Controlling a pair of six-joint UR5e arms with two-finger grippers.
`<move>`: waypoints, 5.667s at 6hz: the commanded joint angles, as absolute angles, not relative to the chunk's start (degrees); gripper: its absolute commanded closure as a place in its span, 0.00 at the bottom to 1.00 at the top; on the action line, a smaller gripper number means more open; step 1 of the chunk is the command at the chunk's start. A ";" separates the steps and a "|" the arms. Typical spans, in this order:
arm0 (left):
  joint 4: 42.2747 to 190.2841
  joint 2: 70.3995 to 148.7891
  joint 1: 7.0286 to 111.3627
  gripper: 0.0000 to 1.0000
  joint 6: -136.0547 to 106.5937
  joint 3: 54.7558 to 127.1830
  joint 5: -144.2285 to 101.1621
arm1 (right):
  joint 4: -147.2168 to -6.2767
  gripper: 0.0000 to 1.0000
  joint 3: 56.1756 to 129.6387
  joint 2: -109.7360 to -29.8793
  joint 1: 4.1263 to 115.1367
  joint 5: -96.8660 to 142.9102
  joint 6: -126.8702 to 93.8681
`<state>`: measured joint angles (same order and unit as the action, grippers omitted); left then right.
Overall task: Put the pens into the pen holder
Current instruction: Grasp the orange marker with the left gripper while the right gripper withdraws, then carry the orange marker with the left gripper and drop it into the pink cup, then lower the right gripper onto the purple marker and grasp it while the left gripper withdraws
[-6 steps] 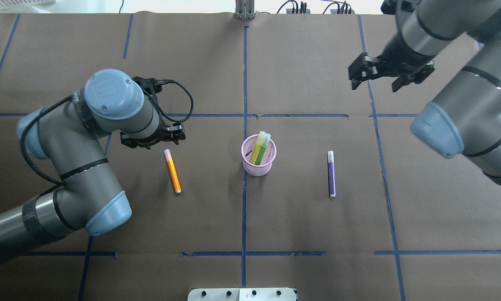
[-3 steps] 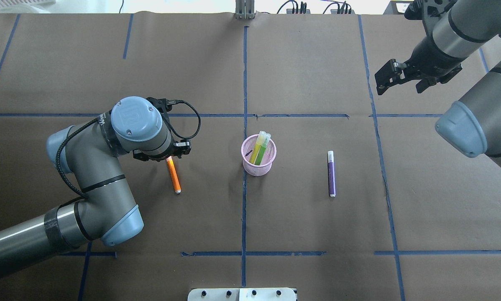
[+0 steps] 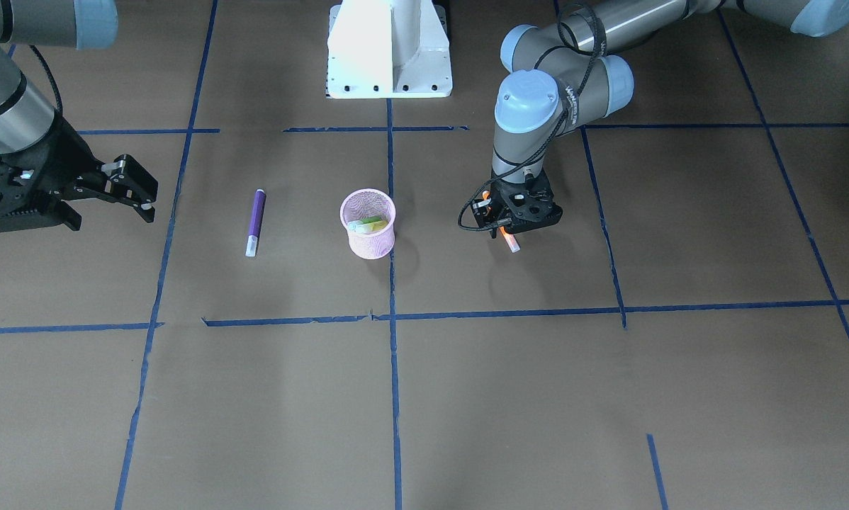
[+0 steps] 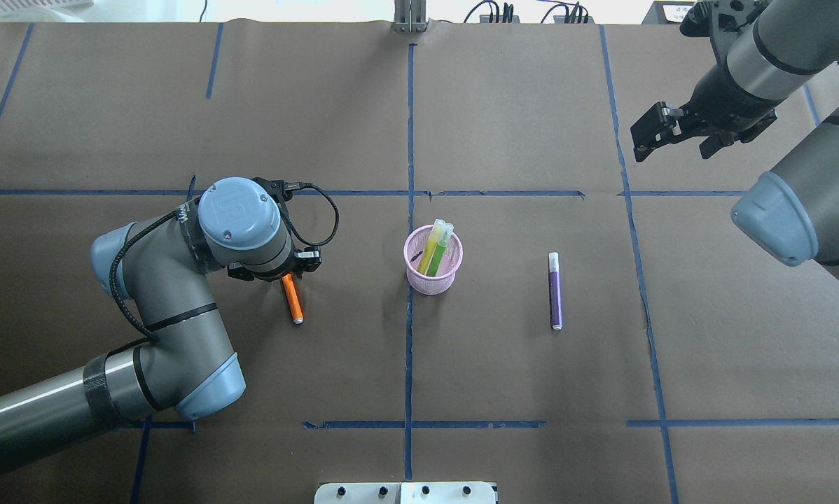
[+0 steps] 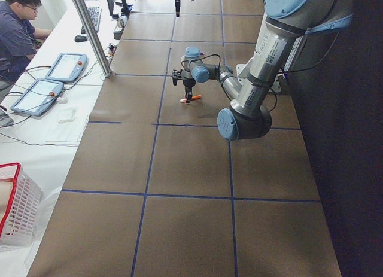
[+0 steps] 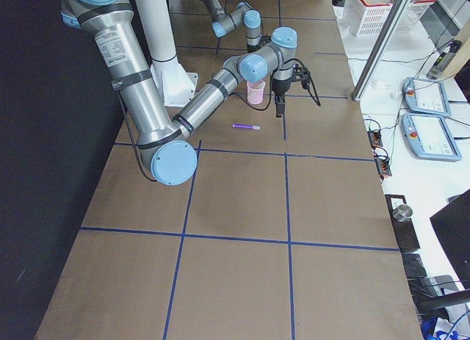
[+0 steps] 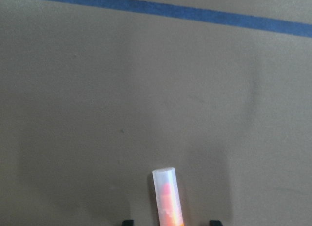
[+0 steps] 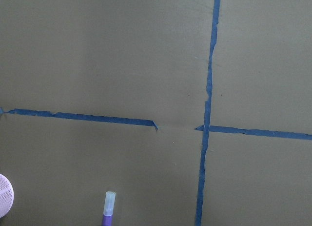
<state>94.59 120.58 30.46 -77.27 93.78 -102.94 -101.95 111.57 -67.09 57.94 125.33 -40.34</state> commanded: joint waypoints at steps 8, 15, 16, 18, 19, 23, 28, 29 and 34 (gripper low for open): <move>112.28 127.44 28.85 1.00 -66.92 101.77 -77.84 | -101.60 0.00 111.53 -68.38 57.75 124.80 -40.69; 122.96 129.47 17.95 0.92 -76.18 98.27 -57.08 | -101.60 0.00 111.62 -68.64 57.74 124.98 -41.13; 123.05 129.55 17.58 0.92 -76.55 96.61 -54.78 | -101.60 0.00 111.71 -68.64 57.74 124.98 -41.13; 123.22 129.81 16.53 0.92 -81.62 91.79 -52.39 | -101.60 0.00 111.62 -68.64 57.74 124.89 -41.05; 123.14 129.55 16.00 0.92 -81.65 91.58 -52.30 | -101.60 0.00 111.62 -68.64 57.74 124.81 -41.04; 123.14 129.72 13.18 0.39 -81.30 90.97 -50.71 | -101.60 0.00 111.53 -68.64 57.57 124.80 -41.04; 113.20 126.94 18.52 0.00 -72.33 101.04 -68.91 | -101.51 0.00 111.71 -68.55 55.64 124.54 -44.01; 104.33 125.87 22.29 0.00 -72.33 104.38 -79.70 | -101.43 0.00 111.80 -67.77 54.24 124.11 -46.90; 81.74 125.33 35.42 0.00 -55.81 105.73 -106.61 | -96.94 0.02 109.53 -67.59 35.72 107.09 -65.65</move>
<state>82.50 125.40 34.70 -56.83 105.69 -105.41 -97.07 110.85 -67.65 39.58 111.05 -63.71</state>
